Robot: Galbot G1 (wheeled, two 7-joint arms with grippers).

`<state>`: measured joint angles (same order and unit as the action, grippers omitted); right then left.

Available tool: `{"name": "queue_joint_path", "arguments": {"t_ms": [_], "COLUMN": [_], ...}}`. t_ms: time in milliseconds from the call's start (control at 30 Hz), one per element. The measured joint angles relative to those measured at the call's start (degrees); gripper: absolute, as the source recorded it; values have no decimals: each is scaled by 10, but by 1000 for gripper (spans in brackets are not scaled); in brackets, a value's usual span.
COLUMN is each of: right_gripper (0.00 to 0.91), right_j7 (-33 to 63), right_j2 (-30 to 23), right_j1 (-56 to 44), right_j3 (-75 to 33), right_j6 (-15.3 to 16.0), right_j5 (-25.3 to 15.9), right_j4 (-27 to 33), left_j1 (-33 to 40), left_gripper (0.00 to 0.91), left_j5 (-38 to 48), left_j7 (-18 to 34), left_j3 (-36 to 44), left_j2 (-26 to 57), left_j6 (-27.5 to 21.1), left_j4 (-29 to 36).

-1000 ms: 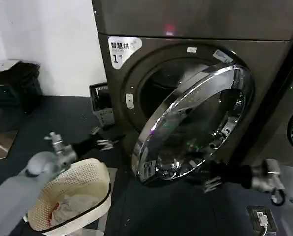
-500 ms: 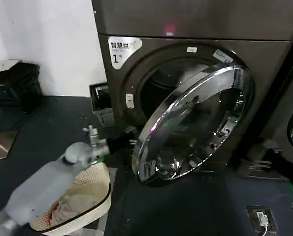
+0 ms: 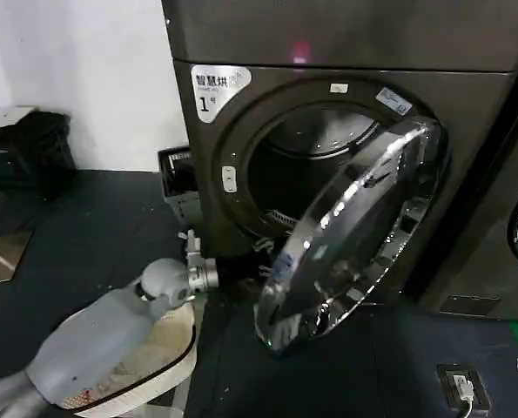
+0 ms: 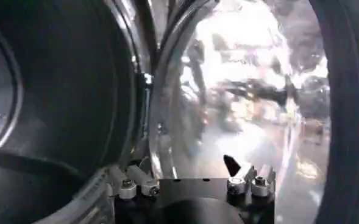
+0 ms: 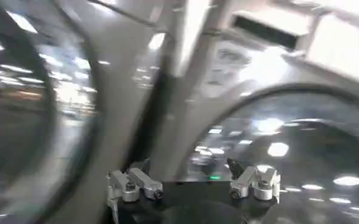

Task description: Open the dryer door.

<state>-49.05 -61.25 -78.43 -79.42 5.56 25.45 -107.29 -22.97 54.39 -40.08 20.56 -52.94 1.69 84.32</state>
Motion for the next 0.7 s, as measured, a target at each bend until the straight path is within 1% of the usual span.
{"name": "queue_joint_path", "arguments": {"t_ms": [200, 333, 433, 567, 633, 700], "right_gripper": [907, 907, 907, 907, 907, 907], "right_j7": [108, 172, 215, 278, 298, 326], "right_j2": [-12, -15, -18, -17, -17, -14], "right_j1": [-19, -29, -37, -46, -51, -56], "right_j3": [-79, -121, -147, -188, -210, -234], "right_j6": [1, 8, 20, 41, 60, 86], "right_j5": [-32, -35, -36, -39, -47, -44], "right_j4": [-15, -23, -31, -35, -35, -36], "left_j1": [1, 2, 5, 17, 26, 31], "left_gripper": [907, 907, 907, 907, 907, 907], "left_j5": [2, 3, 3, 1, 2, 0], "left_j7": [-6, 0, 11, 28, 37, 40], "left_j3": [22, 35, 45, 66, 79, 91], "left_j2": [-1, -6, -11, -22, -29, -36], "left_j6": [2, 3, 6, 10, 12, 15], "left_j4": [23, 38, 50, 65, 70, 72]}}
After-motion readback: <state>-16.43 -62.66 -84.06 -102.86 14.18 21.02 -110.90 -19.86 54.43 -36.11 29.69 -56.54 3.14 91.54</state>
